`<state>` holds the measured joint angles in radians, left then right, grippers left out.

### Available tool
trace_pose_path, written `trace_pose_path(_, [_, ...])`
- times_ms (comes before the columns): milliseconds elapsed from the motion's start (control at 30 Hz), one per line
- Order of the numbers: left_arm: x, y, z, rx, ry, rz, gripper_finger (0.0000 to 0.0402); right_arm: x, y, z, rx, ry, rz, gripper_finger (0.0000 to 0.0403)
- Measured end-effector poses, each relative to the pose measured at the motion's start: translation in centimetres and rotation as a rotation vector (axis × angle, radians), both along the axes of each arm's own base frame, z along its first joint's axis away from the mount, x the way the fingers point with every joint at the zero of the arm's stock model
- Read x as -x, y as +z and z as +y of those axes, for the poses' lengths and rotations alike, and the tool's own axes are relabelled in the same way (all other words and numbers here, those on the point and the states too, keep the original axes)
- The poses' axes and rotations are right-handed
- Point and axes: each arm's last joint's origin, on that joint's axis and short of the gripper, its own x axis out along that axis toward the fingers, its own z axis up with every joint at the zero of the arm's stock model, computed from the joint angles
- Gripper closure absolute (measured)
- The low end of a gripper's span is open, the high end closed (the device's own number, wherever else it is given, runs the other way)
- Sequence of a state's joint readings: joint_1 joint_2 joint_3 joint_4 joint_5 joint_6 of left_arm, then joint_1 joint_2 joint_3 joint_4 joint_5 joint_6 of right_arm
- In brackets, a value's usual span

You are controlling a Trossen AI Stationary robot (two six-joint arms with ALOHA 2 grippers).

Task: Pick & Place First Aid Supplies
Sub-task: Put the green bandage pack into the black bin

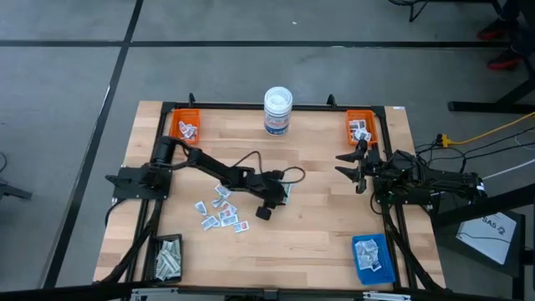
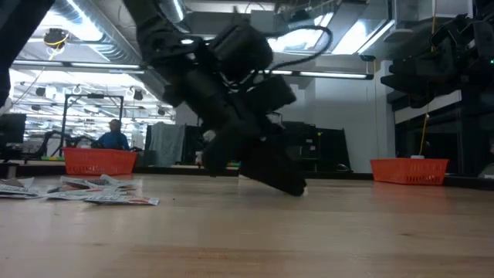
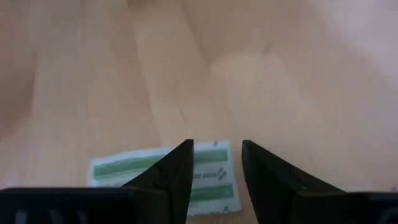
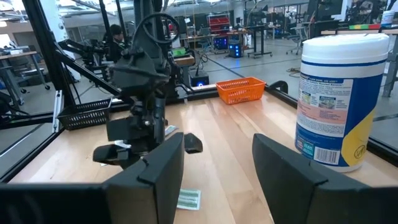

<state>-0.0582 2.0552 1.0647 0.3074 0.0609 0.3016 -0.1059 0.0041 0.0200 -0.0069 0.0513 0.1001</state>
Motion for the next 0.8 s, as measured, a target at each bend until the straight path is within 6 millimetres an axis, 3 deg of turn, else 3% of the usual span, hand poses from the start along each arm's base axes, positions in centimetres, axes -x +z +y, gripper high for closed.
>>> trace_pose_path(167, [-1.4, -0.6, 0.3, 0.008, 0.074, 0.138, 0.0272, 0.0, 0.0, 0.0, 0.000, 0.000, 0.000, 0.0212])
trace_pose_path(367, [-1.6, -1.3, 1.1, 0.135, 0.109, 0.204, 0.0279, 0.0, 0.0, 0.0, 0.000, 0.000, 0.000, 0.0212])
trace_pose_path(700, [-1.4, -1.3, 0.7, 0.178, 0.166, 0.227, 0.0387, 0.0, 0.0, 0.0, 0.000, 0.000, 0.000, 0.0212])
trace_pose_path(800, [-1.4, -1.2, 0.6, 0.174, 0.170, 0.226, 0.0396, 0.0, 0.0, 0.0, 0.000, 0.000, 0.000, 0.0212])
